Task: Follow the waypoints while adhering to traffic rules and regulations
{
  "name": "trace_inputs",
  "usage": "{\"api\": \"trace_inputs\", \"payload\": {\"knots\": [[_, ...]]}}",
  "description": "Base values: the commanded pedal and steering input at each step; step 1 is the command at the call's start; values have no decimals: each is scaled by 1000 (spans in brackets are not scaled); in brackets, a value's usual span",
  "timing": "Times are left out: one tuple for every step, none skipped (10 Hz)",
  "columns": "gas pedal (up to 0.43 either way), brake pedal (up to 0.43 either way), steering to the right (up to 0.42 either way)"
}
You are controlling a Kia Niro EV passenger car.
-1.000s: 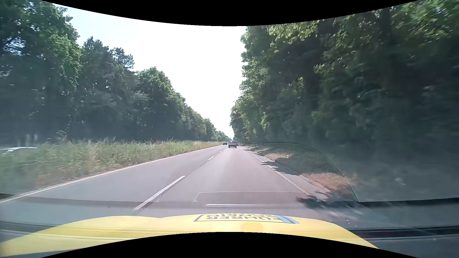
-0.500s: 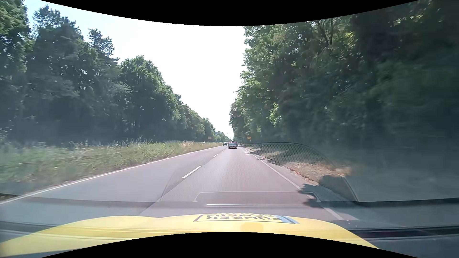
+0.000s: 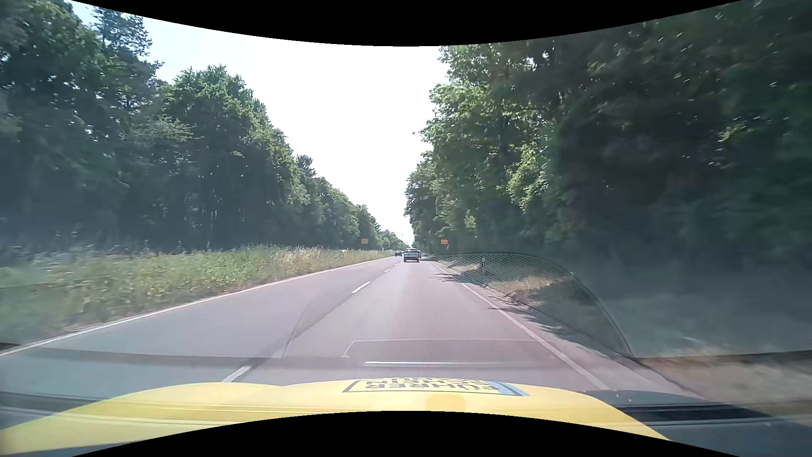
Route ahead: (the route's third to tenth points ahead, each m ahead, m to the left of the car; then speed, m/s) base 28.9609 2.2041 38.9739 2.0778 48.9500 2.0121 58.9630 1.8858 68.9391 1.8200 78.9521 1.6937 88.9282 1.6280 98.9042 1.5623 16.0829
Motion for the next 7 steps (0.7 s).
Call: {"api": "trace_inputs", "payload": {"knots": [[0, 0, 0], [0, 0, 0], [0, 0, 0], [0, 0, 0], [0, 0, 0], [0, 0, 0], [0, 0, 0]]}}
